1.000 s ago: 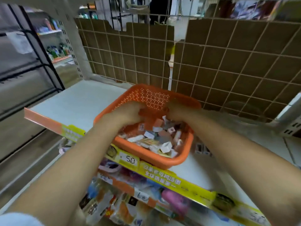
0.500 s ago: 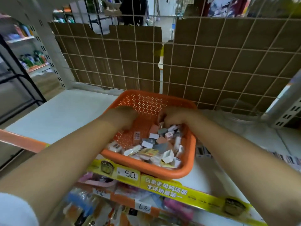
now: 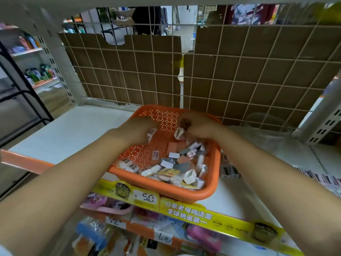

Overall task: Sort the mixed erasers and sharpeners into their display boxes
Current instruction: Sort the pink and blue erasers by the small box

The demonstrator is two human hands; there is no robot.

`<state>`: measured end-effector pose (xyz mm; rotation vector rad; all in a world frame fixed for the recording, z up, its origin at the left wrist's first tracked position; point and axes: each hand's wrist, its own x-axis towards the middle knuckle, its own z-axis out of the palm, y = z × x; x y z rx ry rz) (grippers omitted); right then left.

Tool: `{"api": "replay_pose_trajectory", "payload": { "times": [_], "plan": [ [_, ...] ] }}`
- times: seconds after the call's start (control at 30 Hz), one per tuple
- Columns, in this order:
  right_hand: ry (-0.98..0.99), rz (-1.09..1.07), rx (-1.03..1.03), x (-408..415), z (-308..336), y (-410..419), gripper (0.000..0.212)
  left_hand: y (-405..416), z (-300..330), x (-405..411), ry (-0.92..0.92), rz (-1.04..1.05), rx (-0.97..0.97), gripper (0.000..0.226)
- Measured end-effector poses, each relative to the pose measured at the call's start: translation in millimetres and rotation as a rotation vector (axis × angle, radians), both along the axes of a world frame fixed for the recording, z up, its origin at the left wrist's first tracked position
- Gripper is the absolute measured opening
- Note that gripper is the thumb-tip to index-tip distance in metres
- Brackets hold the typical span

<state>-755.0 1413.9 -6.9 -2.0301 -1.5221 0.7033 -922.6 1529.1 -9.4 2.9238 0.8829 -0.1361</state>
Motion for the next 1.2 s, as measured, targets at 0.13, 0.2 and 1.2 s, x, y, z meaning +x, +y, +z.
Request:
{"api": "replay_pose_trajectory", "payload": {
  "times": [0.13, 0.2, 1.2],
  "plan": [
    [0.191, -0.038, 0.204, -5.5, 11.0, -22.3, 0.041, -20.5, 13.7, -7.6, -0.313, 0.013, -0.216, 0.066],
    [0.305, -0.052, 0.267, -6.7, 13.2, -38.7, 0.038, -34.9, 17.1, -8.6, -0.417, 0.019, -0.334, 0.066],
    [0.19, -0.441, 0.359, 126.2, -10.2, -328.5, 0.04, -282.9, -27.7, 115.4, -0.962, 0.183, -1.116, 0.056]
  ]
}}
